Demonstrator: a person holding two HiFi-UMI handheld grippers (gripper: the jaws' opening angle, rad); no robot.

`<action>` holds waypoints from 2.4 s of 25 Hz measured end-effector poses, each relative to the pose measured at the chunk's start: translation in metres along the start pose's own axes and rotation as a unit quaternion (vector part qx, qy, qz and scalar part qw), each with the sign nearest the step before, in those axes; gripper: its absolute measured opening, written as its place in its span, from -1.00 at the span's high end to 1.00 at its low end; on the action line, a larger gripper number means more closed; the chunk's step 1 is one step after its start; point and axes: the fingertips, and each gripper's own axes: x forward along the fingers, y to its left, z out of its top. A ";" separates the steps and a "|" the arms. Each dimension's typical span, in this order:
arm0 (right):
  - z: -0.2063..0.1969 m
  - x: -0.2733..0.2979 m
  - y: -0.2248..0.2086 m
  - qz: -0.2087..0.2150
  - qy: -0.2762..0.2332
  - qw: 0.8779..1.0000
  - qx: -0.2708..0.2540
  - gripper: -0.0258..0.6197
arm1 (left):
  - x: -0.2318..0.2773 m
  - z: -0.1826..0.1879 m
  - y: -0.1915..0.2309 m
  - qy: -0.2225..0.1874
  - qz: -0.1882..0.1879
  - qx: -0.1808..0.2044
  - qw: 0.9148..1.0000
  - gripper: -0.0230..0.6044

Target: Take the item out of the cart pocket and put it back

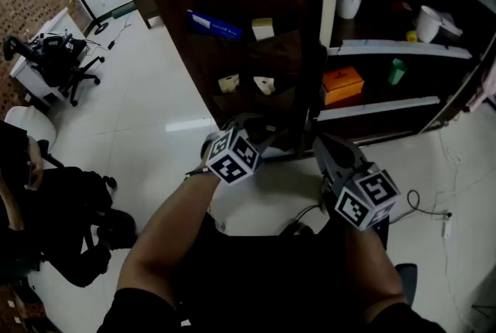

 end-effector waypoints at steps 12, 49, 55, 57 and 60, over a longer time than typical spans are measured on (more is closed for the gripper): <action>-0.022 0.028 -0.020 -0.012 0.021 1.000 0.010 0.87 | 0.081 -0.068 0.004 0.067 -0.034 0.103 0.992 0.40; -0.021 0.015 -0.010 -0.011 0.014 1.000 0.006 0.87 | 0.056 -0.043 0.021 0.040 0.002 0.000 0.999 0.77; -0.010 0.011 0.010 0.000 0.004 1.000 -0.006 0.86 | 0.020 -0.019 0.039 0.023 0.037 -0.032 0.999 0.77; -0.005 0.010 0.017 0.004 -0.001 1.000 -0.009 0.86 | 0.006 -0.012 0.043 0.017 0.049 -0.043 0.998 0.77; 0.005 0.008 0.028 0.012 -0.009 1.000 -0.012 0.86 | -0.016 0.000 0.048 0.002 0.067 -0.054 0.996 0.77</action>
